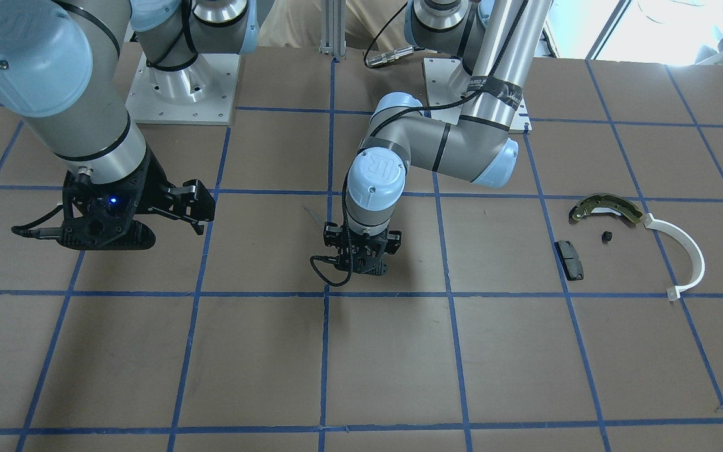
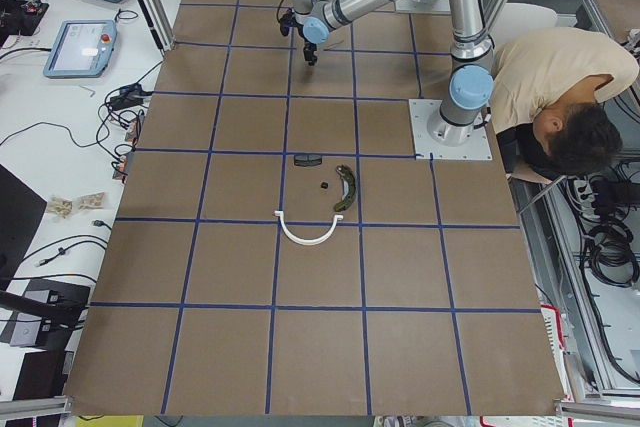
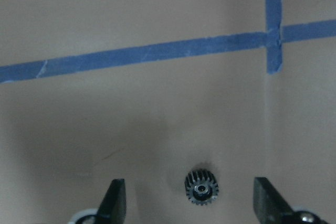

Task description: Place bearing gear from tray to pile

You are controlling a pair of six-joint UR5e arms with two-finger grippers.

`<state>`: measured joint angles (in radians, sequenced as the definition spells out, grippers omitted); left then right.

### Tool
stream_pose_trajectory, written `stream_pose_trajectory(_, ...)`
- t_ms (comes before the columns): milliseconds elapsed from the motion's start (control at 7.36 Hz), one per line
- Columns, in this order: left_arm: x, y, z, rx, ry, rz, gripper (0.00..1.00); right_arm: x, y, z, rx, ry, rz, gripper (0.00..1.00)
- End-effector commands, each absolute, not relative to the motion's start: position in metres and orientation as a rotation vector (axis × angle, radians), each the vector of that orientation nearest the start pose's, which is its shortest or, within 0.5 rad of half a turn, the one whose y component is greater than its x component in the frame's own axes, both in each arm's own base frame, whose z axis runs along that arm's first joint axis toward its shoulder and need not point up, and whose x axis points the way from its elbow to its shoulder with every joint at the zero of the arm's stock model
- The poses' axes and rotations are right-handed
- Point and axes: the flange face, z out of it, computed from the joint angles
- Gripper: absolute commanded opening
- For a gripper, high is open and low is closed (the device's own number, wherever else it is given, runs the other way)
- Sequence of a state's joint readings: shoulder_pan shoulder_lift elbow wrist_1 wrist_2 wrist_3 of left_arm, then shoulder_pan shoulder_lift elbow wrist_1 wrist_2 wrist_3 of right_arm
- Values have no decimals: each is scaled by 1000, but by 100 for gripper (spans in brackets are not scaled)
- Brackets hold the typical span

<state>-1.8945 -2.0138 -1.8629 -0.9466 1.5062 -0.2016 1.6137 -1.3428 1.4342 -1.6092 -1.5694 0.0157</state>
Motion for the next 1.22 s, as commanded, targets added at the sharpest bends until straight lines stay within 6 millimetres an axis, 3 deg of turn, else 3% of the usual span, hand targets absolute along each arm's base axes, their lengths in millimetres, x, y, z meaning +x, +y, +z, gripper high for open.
stream_pose_trajectory(0, -313, -487, 166, 193, 3158, 217, 79, 158, -575, 434, -41, 3139, 89, 100)
stream_pose_trajectory(136, -313, -487, 165, 200, 3157, 219, 72, 158, -575, 433, -41, 3139, 92, 100)
stream_pose_trajectory(272, -313, -487, 164, 212, 3156, 221, 29, 158, -574, 434, -41, 3139, 92, 100)
stream_pose_trajectory(408, -314, -488, 165, 222, 3157, 216, 0, 159, -575, 432, -43, 3136, 94, 100)
stream_pose_trajectory(544, -313, -493, 170, 213, 3163, 193, 0, 158, -575, 432, -43, 3139, 96, 100)
stream_pose_trajectory(816, -307, -512, 202, 187, 3167, 134, 0, 159, -574, 430, -45, 3132, 101, 100)
stream_pose_trajectory(951, -283, -528, 215, 160, 3163, 149, 0, 158, -573, 426, -48, 3138, 113, 100)
stream_pose_trajectory(1087, -243, -551, 233, 135, 3168, 162, 0, 157, -573, 423, -67, 3139, 113, 100)
